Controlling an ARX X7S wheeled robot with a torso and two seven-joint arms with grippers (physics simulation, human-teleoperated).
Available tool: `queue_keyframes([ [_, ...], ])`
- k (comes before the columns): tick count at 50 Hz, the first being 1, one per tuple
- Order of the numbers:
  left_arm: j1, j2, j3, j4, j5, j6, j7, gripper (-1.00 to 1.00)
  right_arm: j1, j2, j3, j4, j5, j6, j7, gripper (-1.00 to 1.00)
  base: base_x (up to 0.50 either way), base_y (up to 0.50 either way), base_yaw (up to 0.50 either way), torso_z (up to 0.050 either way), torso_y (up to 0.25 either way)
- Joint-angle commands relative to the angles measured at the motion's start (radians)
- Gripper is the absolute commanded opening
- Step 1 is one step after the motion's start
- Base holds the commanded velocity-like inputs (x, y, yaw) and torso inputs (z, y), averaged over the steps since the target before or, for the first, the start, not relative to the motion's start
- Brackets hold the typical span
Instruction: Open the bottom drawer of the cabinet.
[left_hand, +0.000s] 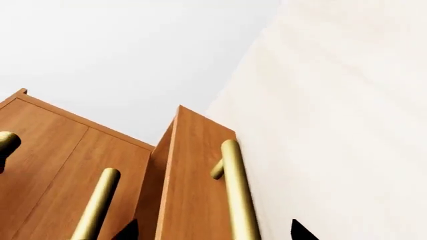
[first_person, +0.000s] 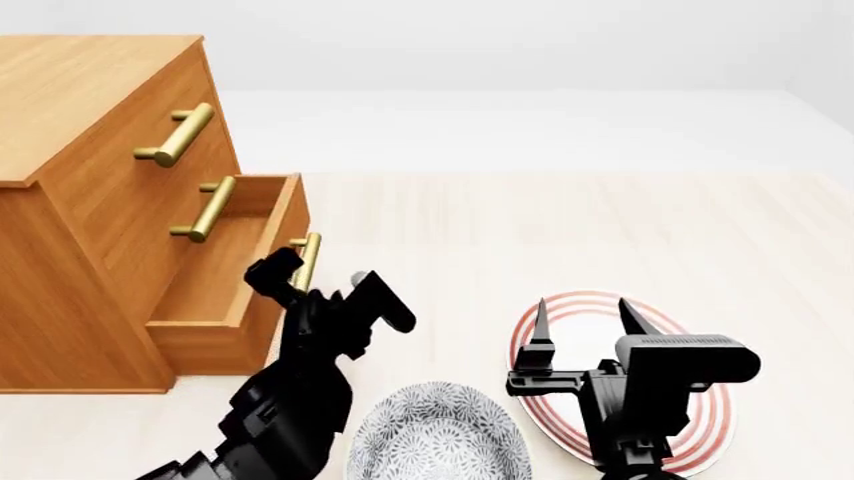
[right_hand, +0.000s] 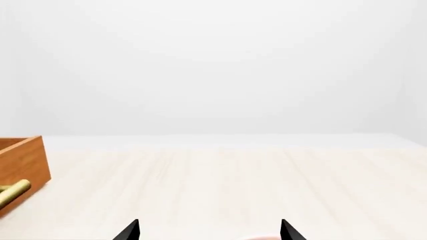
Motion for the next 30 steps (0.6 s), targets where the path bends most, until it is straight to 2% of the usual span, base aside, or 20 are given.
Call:
queue_keyframes([
  [1, 0.035, -0.054, -0.041, 0.261, -0.02, -0.075, -0.016, 1.0, 0.003, 0.002, -0.004, 0.008, 0.004, -0.005, 0.003, 1.0, 0.0, 0.0, 0.0, 0.0, 0.0],
  [7, 0.042, -0.095, -0.13, 0.534, -0.057, -0.175, -0.007, 1.0, 0.006, 0.003, -0.008, 0.009, 0.005, -0.005, 0.005, 1.0, 0.0, 0.0, 0.0, 0.0, 0.0],
  [8, 0.05, -0.087, -0.205, 0.596, -0.097, -0.206, 0.001, 1.0, 0.007, 0.004, -0.01, 0.012, 0.004, -0.005, 0.005, 1.0, 0.0, 0.0, 0.0, 0.0, 0.0],
  [10, 0.05, -0.078, -0.263, 0.633, -0.128, -0.241, 0.008, 1.0, 0.009, 0.004, -0.01, 0.012, 0.005, -0.003, 0.006, 1.0, 0.0, 0.0, 0.0, 0.0, 0.0],
  [14, 0.055, -0.005, -0.499, 0.689, -0.231, -0.348, 0.019, 1.0, 0.01, 0.006, -0.012, 0.007, 0.006, -0.001, 0.009, 1.0, 0.0, 0.0, 0.0, 0.0, 0.0],
  [15, 0.041, 0.018, -0.525, 0.678, -0.21, -0.416, -0.029, 1.0, 0.01, 0.006, -0.012, 0.008, 0.006, -0.002, 0.009, 1.0, 0.0, 0.0, 0.0, 0.0, 0.0],
  [19, 0.025, 0.066, -0.675, 0.69, -0.306, -0.513, 0.036, 1.0, 0.01, 0.008, -0.013, 0.006, 0.008, -0.001, 0.011, 1.0, 0.0, 0.0, 0.0, 0.0, 0.0],
  [20, 0.001, 0.089, -0.696, 0.665, -0.264, -0.588, -0.035, 1.0, 0.011, 0.008, -0.013, 0.004, 0.008, 0.0, 0.012, 1.0, 0.0, 0.0, 0.0, 0.0, 0.0],
  [21, 0.002, 0.085, -0.712, 0.667, -0.289, -0.564, 0.001, 1.0, 0.011, 0.009, -0.012, 0.004, 0.009, -0.001, 0.012, 1.0, 0.0, 0.0, 0.0, 0.0, 0.0],
  [25, -0.009, 0.096, -0.75, 0.649, -0.315, -0.624, 0.018, 1.0, 0.01, 0.008, -0.014, 0.01, 0.01, -0.007, 0.012, 1.0, 0.0, 0.0, 0.0, 0.0, 0.0],
  [30, -0.015, 0.077, -0.723, 0.567, -0.306, -0.616, 0.018, 1.0, 0.008, 0.01, -0.016, 0.005, 0.012, -0.007, 0.014, 1.0, 0.0, 0.0, 0.0, 0.0, 0.0],
])
